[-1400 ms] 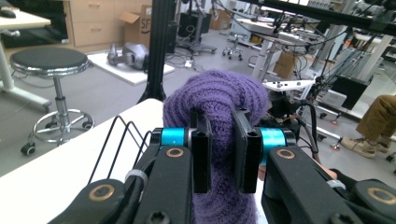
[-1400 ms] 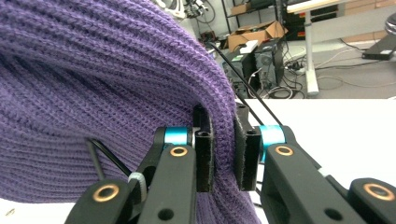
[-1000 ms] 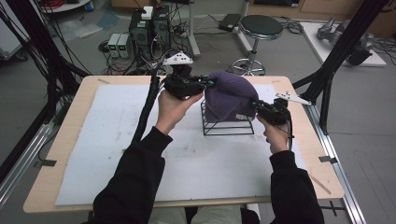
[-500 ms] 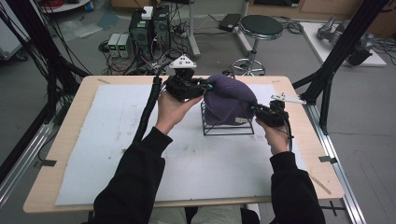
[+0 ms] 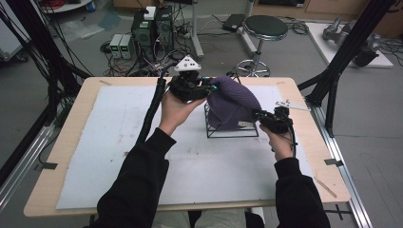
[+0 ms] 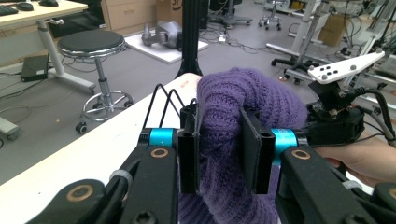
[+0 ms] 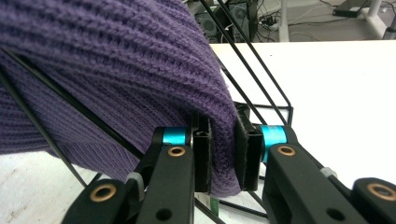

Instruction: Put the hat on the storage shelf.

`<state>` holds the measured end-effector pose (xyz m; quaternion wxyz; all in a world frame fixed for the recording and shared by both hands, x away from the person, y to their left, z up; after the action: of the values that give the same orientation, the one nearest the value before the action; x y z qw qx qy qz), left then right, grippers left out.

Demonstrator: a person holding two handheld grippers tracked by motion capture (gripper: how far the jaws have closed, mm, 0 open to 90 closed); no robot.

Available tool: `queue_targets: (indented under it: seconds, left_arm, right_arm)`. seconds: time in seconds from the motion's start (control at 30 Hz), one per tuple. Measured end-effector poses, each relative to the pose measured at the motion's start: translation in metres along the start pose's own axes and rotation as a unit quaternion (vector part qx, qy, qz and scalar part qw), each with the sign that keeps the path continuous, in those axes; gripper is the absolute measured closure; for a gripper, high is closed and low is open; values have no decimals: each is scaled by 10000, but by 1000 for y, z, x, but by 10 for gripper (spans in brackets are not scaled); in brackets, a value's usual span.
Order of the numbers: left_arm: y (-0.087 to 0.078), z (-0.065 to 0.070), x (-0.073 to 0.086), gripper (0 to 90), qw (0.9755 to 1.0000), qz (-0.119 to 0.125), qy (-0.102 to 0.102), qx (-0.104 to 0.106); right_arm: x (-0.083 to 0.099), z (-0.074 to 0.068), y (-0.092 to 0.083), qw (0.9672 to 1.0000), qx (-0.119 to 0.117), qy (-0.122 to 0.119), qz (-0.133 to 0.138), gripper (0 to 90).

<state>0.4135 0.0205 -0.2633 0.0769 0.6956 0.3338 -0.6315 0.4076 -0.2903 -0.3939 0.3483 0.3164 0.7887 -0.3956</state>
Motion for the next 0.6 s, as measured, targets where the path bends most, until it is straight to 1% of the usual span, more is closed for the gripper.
queue_targets:
  seconds: [0.07,0.17,0.23,0.3,0.37,0.4,0.43,0.5,0.6]
  left_arm:
    - [0,1,1,690,10000,12,12,-4]
    - [-1,0,4,617,9999,95,-38,22]
    - [-3,-2,6,580,9999,148,-53,63]
    - [-5,-3,7,530,9996,245,-75,90]
    - [-10,-4,8,482,9994,342,-45,52]
    - [-12,-4,9,444,9993,378,-20,-8]
    - [-14,-4,9,416,9991,427,6,-22]
    - [-19,-4,9,390,9987,509,43,-38]
    - [-26,-4,9,351,9982,583,111,-80]
  right_arm:
    - [0,0,0,10000,-7,0,18,778]
    - [0,1,-1,10000,21,56,-30,688]
    - [0,3,-2,9999,8,135,-80,573]
    - [0,4,-4,9995,-12,270,-159,481]
    - [-1,4,-6,9995,-49,287,-134,404]
    - [-1,4,-7,9994,-58,322,-114,382]
    - [-2,3,-9,9994,-64,337,-69,373]
    - [-2,1,-13,9995,-73,304,16,355]
    - [-4,-1,-19,9992,-98,355,140,333]
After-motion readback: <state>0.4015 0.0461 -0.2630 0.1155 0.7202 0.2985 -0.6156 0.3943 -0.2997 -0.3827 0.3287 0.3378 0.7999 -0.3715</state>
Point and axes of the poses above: each handheld gripper's, and its own axes: y roughly forward along the jaws, x roughly out of its underside, z roughly to its right, the point moved 1 cm from there along y, roughly forward along the jaws, and after that the axes turned 14 degrees about y, right-handed, at the moved point
